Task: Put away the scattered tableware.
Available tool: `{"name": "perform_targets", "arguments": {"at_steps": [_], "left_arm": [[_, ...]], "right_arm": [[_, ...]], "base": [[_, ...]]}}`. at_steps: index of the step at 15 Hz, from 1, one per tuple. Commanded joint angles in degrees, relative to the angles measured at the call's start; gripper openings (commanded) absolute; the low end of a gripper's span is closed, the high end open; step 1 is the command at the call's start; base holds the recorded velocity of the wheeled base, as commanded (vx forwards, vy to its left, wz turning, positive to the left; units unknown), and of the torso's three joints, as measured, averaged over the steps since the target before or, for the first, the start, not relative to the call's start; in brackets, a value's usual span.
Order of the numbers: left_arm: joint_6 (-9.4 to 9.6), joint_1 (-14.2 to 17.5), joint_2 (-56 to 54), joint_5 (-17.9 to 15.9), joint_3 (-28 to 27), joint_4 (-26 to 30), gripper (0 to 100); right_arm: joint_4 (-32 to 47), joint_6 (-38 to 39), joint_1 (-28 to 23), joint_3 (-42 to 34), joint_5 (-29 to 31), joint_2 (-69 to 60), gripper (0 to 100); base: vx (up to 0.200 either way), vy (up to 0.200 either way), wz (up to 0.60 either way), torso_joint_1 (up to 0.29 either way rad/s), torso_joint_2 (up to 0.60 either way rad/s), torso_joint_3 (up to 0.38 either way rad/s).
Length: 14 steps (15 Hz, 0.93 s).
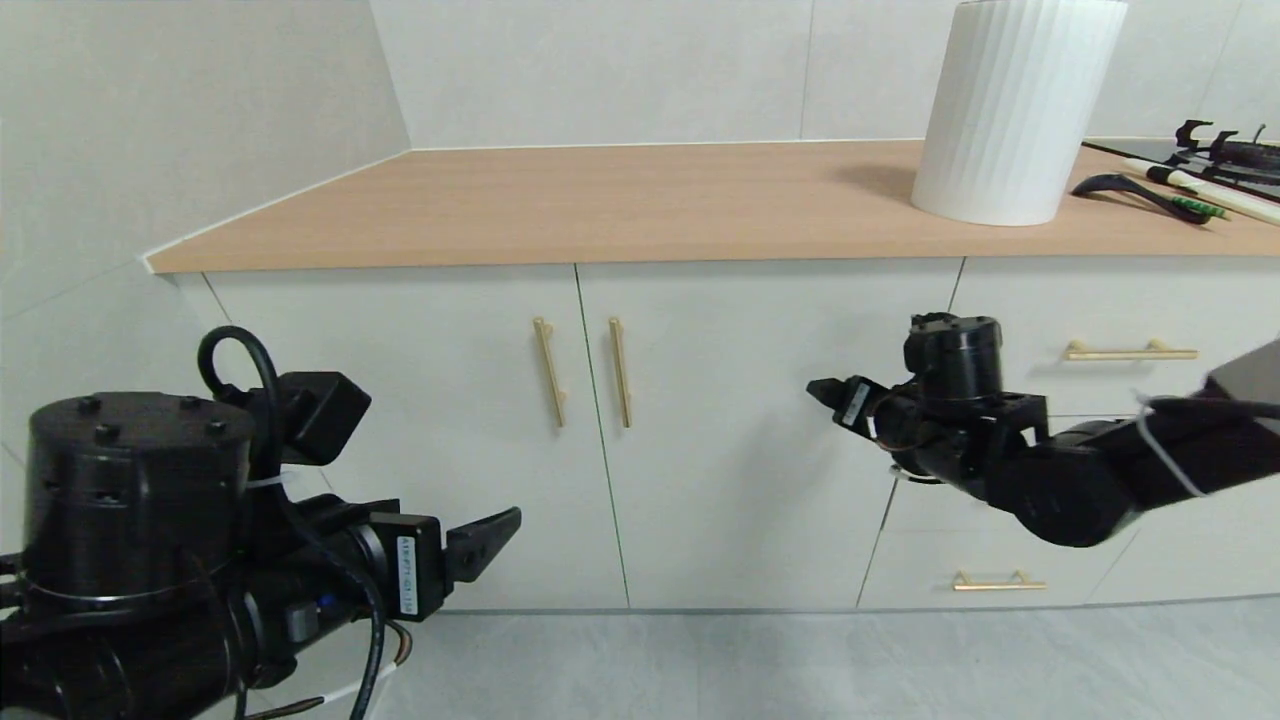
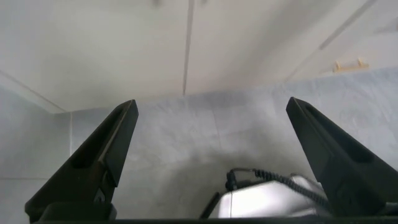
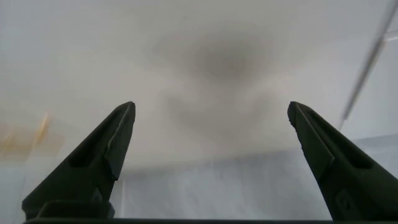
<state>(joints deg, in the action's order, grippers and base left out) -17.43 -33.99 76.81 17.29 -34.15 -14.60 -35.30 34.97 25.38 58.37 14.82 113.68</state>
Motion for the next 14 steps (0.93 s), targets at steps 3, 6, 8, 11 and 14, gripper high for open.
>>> {"name": "perform_targets", "arguments": {"at_steps": [3,6,8,11,14], "left_arm": [[1.44,3.84,-8.17,0.38,-0.13,-0.07,100],[7.06,4.28,-18.72,0.56,1.8,0.89,100],[7.33,4.37,-27.86,0.91,5.32,1.86,100],[7.33,9.29,-44.91,0.99,9.27,5.99,100],[7.94,12.45,-60.2,0.56,9.36,21.99,100]], "right_arm": [[-0.29,-10.8,-1.56,-23.65,-3.4,-31.06,100],[-0.03,-12.21,-2.97,-34.29,-3.31,-47.58,100],[0.24,-14.85,-10.0,-41.14,-5.24,-60.24,100],[9.29,-20.21,-18.44,-44.48,-10.08,-81.07,100],[25.55,-26.01,-18.44,-43.78,-10.08,-99.7,100]], "base": [[0.0,0.0,0.0,0.0,0.0,0.0],[0.0,0.0,0.0,0.0,0.0,0.0],[0.0,0.0,0.0,0.0,0.0,0.0],[0.0,0.0,0.0,0.0,0.0,0.0],[0.0,0.0,0.0,0.0,0.0,0.0]]}}
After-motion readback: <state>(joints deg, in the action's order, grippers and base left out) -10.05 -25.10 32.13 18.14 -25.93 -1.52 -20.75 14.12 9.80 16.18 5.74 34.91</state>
